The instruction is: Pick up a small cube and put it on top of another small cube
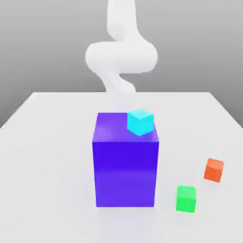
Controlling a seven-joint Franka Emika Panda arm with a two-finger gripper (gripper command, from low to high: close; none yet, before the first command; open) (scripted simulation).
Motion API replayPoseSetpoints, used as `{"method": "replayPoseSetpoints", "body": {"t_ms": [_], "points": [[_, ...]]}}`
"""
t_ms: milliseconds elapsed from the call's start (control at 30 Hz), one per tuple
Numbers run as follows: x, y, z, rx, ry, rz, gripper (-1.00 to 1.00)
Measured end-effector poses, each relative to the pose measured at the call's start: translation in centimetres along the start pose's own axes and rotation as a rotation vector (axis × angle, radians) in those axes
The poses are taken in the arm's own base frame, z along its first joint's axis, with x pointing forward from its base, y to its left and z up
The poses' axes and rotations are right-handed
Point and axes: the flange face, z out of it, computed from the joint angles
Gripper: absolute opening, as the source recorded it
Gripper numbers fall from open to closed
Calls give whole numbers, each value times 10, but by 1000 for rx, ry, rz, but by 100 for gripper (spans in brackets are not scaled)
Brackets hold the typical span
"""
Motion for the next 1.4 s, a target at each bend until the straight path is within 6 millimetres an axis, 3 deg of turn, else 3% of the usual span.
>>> {"method": "replayPoseSetpoints", "body": {"t_ms": [167, 333, 500, 667, 967, 1133, 1233, 1267, 1400], "points": [[33, 15, 76, -96, -59, 70, 0], [60, 43, 151, -190, -113, 141, 0], [80, 85, 226, -284, -164, 215, 0], [96, 145, 297, -384, -207, 300, 0], [88, 264, 415, -555, -296, 425, 0], [68, 344, 470, -651, -341, 495, 0], [48, 375, 506, -666, -349, 506, 0], [40, 384, 517, -667, -349, 507, -100], [40, 384, 517, -666, -350, 507, -100]]}}
